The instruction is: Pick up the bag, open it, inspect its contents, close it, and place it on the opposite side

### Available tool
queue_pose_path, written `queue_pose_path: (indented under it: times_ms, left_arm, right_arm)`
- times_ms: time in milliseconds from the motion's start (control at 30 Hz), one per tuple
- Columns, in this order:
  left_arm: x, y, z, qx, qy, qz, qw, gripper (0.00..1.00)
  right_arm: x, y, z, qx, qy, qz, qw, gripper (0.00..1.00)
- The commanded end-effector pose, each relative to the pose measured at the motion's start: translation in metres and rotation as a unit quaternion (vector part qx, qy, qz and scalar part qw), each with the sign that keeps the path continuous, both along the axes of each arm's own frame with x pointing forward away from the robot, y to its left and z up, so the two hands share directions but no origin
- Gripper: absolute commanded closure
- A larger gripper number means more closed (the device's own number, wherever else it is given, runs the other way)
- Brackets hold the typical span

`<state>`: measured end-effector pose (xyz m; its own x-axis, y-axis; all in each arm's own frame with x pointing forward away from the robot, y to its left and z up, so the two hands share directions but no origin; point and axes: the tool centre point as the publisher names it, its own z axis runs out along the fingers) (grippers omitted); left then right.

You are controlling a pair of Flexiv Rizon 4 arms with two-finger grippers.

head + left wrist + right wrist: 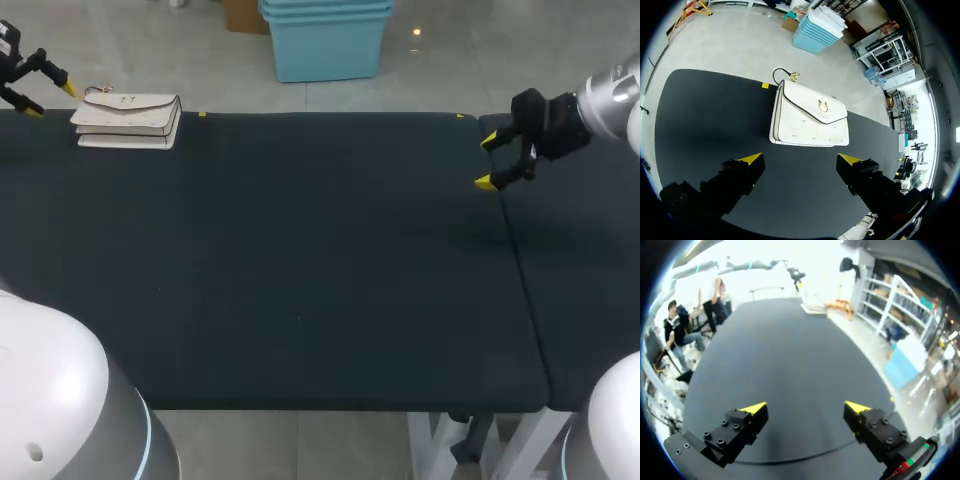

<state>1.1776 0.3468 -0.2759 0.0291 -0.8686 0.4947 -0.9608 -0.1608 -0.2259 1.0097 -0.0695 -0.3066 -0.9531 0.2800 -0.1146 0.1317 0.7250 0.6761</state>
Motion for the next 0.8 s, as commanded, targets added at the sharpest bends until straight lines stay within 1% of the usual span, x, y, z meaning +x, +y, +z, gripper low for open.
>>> queue_pose_path:
  times_ms: [33, 167, 300, 367, 633, 800]
  left_arm:
    - [0.031, 0.015, -0.012, -0.135, 0.158, -0.129, 0.970, 0.00]
    - [0.040, 0.018, -0.018, -0.139, 0.172, -0.135, 0.966, 0.00]
    - [0.049, 0.020, -0.022, -0.135, 0.189, -0.146, 0.962, 0.00]
    - [0.052, 0.021, -0.023, -0.138, 0.190, -0.147, 0.961, 0.00]
    - [0.058, 0.023, -0.026, -0.151, 0.212, -0.176, 0.949, 0.00]
    - [0.061, 0.024, -0.029, -0.163, 0.229, -0.184, 0.942, 0.00]
  right_arm:
    - [-0.004, 0.004, -0.003, -0.005, -0.022, -0.008, 1.000, 0.00]
    - [-0.001, 0.006, -0.008, -0.020, -0.004, -0.005, 1.000, 0.00]
    - [0.003, 0.006, -0.013, -0.018, 0.037, 0.009, 0.999, 0.00]
    - [0.004, 0.007, -0.017, -0.028, 0.053, 0.015, 0.998, 0.00]
    - [0.002, 0.012, -0.027, -0.016, 0.077, 0.050, 0.996, 0.00]
    - [-0.001, 0.016, -0.030, -0.015, 0.083, 0.059, 0.995, 0.00]
